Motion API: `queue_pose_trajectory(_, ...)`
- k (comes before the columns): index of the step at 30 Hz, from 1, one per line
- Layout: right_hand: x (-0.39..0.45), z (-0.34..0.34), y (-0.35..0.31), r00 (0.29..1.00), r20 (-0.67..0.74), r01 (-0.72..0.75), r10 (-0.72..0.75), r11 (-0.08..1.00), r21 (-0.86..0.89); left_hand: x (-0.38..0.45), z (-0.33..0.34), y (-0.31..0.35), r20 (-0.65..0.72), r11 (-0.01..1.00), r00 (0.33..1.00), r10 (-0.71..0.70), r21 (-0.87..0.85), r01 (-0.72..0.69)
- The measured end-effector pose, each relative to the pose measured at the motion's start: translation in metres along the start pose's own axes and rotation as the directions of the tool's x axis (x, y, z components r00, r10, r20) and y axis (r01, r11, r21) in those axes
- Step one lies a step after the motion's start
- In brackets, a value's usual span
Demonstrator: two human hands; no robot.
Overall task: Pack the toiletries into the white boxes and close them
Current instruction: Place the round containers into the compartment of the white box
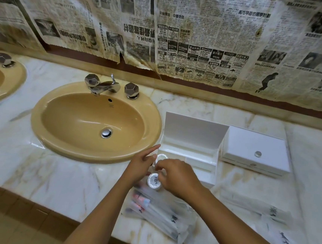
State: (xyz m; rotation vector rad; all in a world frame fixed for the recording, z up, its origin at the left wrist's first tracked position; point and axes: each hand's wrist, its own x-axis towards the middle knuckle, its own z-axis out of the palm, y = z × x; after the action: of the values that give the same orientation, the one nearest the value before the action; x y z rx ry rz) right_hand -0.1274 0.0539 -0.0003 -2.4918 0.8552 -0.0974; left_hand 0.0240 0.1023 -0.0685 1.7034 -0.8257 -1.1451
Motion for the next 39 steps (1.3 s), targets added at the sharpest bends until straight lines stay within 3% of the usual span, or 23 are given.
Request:
queue_pose_trajectory(7, 0.001, 0.027, -0.002, 0.971, 0.206, 0.134, -0.124, 0.990, -0.037, -0.001, 0.000, 0.000, -0.040, 0.997, 0.997, 0.059, 0.043, -0.057)
queue_pose_trajectory(23, 0.001, 0.032, -0.006, 0.979, 0.179, 0.119, -0.096, 0.986, -0.121, -0.002, 0.000, 0.000, -0.032, 0.997, 0.997, 0.073, 0.040, -0.072)
queue_pose_trajectory(29, -0.004, 0.001, -0.009, 0.998, 0.064, 0.030, -0.026, 0.997, -0.073, 0.000, 0.000, -0.002, -0.019, 0.999, 0.999, 0.035, -0.001, -0.035)
queue_pose_trajectory(33, 0.006, -0.018, 0.014, 0.984, -0.045, -0.175, 0.173, 0.984, -0.043, 0.001, 0.000, -0.004, -0.013, 1.000, 1.000, 0.017, 0.008, -0.017)
queue_pose_trajectory(39, 0.018, -0.015, 0.036, 0.964, 0.037, -0.260, 0.262, 0.964, -0.061, 0.000, 0.000, -0.003, -0.010, 0.999, 1.000, 0.012, 0.038, -0.012)
